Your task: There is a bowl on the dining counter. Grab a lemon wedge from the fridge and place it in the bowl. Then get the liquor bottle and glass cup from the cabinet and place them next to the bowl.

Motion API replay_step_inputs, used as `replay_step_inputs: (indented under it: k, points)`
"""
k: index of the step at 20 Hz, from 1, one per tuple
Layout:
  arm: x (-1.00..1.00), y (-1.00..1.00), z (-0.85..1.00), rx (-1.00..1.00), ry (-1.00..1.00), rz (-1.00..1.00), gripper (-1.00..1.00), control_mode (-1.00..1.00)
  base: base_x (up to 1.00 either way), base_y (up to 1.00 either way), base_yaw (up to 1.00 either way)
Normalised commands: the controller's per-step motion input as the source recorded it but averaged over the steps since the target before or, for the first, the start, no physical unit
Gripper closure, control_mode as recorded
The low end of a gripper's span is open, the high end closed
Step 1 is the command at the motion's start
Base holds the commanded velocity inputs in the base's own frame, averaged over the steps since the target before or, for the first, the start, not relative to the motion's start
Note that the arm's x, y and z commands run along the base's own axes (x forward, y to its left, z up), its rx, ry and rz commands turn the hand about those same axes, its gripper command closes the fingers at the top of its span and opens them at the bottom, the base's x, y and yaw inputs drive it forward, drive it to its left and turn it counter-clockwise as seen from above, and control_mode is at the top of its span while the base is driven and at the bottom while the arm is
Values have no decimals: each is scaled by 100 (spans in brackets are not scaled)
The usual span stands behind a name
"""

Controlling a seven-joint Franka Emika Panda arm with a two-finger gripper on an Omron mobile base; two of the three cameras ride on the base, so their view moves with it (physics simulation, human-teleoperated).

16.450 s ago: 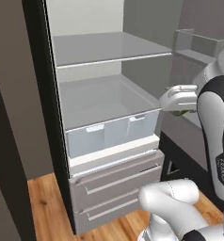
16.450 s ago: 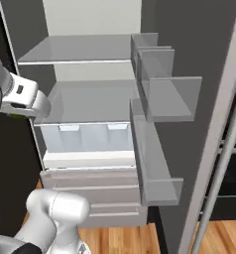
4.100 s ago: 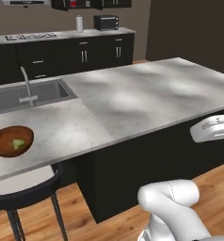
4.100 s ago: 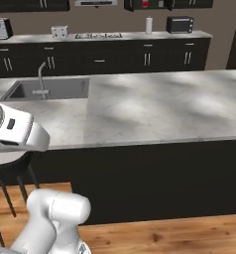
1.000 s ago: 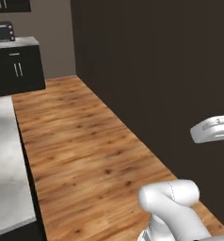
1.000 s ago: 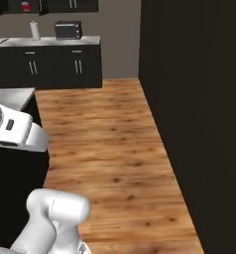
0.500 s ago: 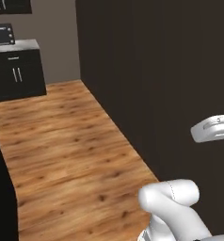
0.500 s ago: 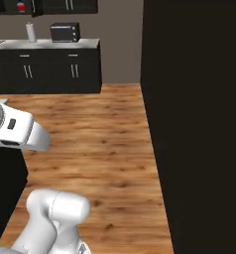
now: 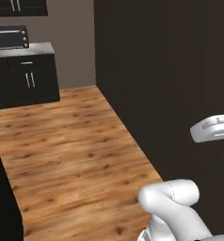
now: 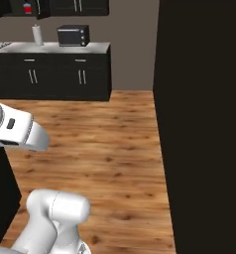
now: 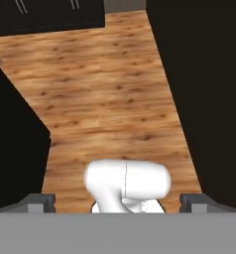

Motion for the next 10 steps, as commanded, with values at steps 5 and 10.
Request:
replay_step_inputs:
  k: [5, 10]
  points:
    - [0, 0, 0, 0, 0, 0, -100, 100, 100, 6, 12]
    - [0, 0, 0, 0, 0, 0, -100, 100, 100, 10, 10]
